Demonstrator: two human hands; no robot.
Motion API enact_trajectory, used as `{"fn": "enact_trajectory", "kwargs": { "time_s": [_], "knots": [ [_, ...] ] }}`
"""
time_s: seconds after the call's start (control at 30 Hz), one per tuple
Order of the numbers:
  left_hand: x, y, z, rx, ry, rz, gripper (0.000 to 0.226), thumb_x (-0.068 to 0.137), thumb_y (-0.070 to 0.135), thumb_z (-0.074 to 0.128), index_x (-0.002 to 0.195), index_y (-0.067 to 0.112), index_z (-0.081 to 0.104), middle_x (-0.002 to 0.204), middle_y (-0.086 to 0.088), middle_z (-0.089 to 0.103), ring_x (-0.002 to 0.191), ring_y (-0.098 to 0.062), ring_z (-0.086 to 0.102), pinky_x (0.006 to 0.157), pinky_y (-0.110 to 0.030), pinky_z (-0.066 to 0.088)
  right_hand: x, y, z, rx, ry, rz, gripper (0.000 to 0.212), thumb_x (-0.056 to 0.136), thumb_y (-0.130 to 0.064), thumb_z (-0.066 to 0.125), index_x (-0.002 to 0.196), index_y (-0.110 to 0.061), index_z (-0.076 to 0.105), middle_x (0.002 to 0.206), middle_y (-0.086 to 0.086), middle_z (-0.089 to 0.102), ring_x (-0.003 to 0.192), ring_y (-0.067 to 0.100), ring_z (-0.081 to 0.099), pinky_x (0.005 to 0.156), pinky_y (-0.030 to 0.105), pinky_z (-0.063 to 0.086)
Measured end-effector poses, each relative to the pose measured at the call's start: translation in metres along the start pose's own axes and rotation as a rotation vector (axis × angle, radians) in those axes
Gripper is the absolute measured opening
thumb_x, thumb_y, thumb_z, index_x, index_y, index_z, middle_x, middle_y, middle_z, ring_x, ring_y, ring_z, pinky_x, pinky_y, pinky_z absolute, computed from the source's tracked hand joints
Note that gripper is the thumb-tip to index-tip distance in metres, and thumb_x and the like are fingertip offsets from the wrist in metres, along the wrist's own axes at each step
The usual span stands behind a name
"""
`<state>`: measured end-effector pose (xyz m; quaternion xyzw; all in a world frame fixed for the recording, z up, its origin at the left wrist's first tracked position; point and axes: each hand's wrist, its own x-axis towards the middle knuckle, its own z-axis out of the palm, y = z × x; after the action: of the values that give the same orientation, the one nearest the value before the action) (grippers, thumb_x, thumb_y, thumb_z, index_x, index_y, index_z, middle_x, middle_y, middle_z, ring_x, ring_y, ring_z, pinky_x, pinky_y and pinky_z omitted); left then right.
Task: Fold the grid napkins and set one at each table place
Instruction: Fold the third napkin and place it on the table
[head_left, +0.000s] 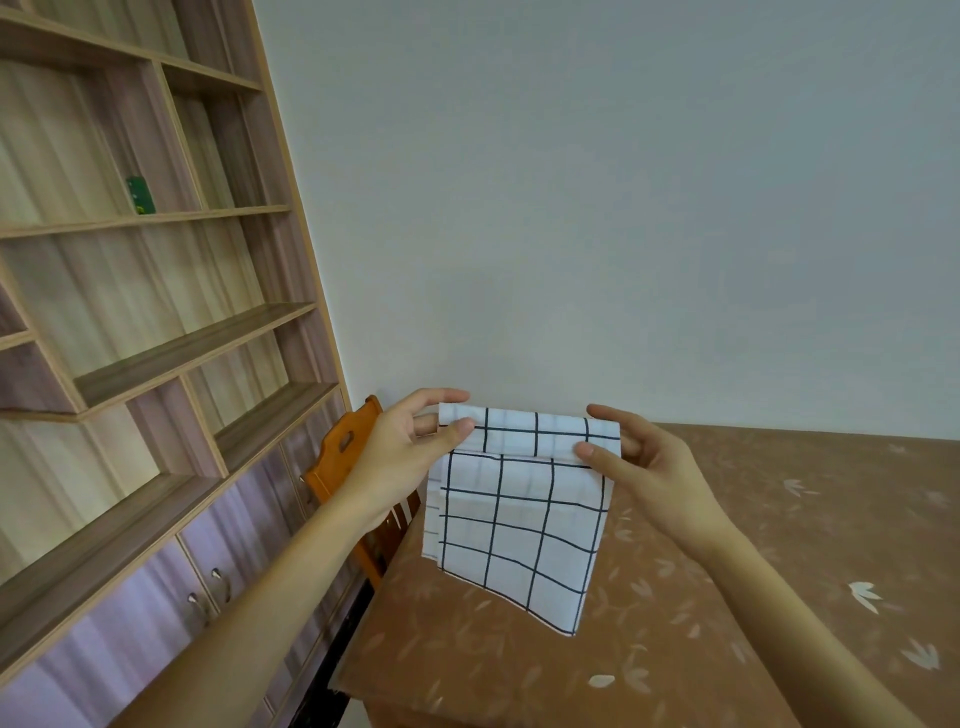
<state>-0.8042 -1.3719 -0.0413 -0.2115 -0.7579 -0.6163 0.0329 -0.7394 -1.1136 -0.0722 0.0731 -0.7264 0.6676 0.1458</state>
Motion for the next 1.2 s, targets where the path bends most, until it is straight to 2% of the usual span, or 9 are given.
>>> {"fn": "enact_trajectory", "kwargs": {
  "time_s": [0.1,0.23,0.33,0.43,0.57,0.7,0.8,1.03,1.2],
  "knots": [
    [-0.001,-0.002,-0.003,-0.079,-0.039,-0.049,0.037,0.089,0.013,0.073,0.125,0.019,0.066,0.099,0.002,0.080,0.093,-0.003,0.074,0.070,-0.010,0.052,0.000,-0.001,-0.001,0.054,0.021,0.007,0.047,0.088,-0.014,0.074,0.132,-0.019,0.059,0.099,0.003,0.079,0.098,0.017,0.075,0.090,0.031,0.056],
    [-0.002,-0.003,-0.009,-0.110,-0.071,-0.102,0.030,0.088,0.011,0.074,0.118,0.016,0.071,0.111,-0.001,0.079,0.107,-0.013,0.073,0.086,-0.020,0.058,-0.001,-0.001,-0.002,0.066,0.020,-0.011,0.024,0.088,-0.011,0.073,0.112,-0.008,0.070,0.095,0.008,0.079,0.094,0.021,0.076,0.081,0.025,0.060],
    [-0.003,-0.006,-0.012,-0.059,-0.028,-0.130,0.029,0.088,0.027,0.072,0.115,0.015,0.073,0.109,-0.004,0.079,0.107,-0.017,0.074,0.102,-0.039,0.054,0.000,0.002,-0.002,0.074,0.062,-0.025,0.016,0.087,-0.011,0.073,0.102,-0.003,0.073,0.090,0.012,0.079,0.089,0.023,0.077,0.072,0.020,0.059],
    [-0.006,-0.006,-0.013,-0.081,-0.091,-0.225,0.042,0.092,0.042,0.061,0.123,0.014,0.068,0.113,-0.008,0.078,0.107,-0.025,0.074,0.102,-0.052,0.053,0.000,0.004,-0.001,0.073,0.076,-0.061,0.012,0.086,-0.008,0.075,0.097,-0.004,0.075,0.089,0.015,0.078,0.086,0.023,0.076,0.075,0.027,0.060],
    [-0.009,-0.002,-0.010,-0.192,-0.217,-0.371,0.053,0.101,0.056,0.038,0.128,0.019,0.065,0.118,-0.010,0.076,0.112,-0.027,0.072,0.099,-0.048,0.054,-0.001,0.005,0.002,0.061,0.073,-0.134,0.013,0.084,-0.003,0.074,0.094,-0.008,0.080,0.092,0.005,0.080,0.089,0.015,0.074,0.079,0.022,0.056],
    [-0.011,0.006,-0.010,-0.294,-0.253,-0.350,0.042,0.097,0.039,0.058,0.130,0.014,0.066,0.127,-0.010,0.072,0.120,-0.027,0.068,0.105,-0.046,0.050,-0.001,0.006,0.003,0.027,0.043,-0.196,0.018,0.087,-0.001,0.071,0.097,-0.012,0.080,0.099,0.000,0.079,0.098,0.015,0.073,0.086,0.022,0.055],
    [-0.012,0.005,-0.014,-0.256,-0.216,-0.282,0.039,0.086,0.021,0.072,0.124,0.014,0.070,0.122,-0.013,0.073,0.114,-0.025,0.071,0.092,-0.037,0.059,0.000,0.007,0.002,0.024,-0.012,-0.253,0.030,0.088,0.008,0.065,0.097,-0.015,0.081,0.106,0.000,0.077,0.107,0.013,0.070,0.090,0.020,0.052],
    [-0.013,0.007,-0.017,-0.392,-0.241,-0.308,0.043,0.083,0.037,0.077,0.120,0.016,0.072,0.119,-0.011,0.074,0.110,-0.026,0.071,0.090,-0.039,0.058,0.004,0.010,0.002,-0.001,-0.009,-0.279,0.056,0.086,0.025,0.052,0.087,-0.023,0.082,0.109,-0.003,0.076,0.109,0.014,0.069,0.091,0.019,0.052],
    [-0.013,0.005,-0.015,-0.292,-0.161,-0.256,0.045,0.076,0.008,0.079,0.120,0.015,0.070,0.113,-0.009,0.077,0.103,-0.023,0.075,0.077,-0.030,0.063,0.000,0.008,0.003,-0.001,-0.001,-0.249,0.042,0.092,0.013,0.056,0.101,-0.021,0.078,0.104,-0.005,0.078,0.103,0.014,0.072,0.085,0.022,0.056]
  ]
}}
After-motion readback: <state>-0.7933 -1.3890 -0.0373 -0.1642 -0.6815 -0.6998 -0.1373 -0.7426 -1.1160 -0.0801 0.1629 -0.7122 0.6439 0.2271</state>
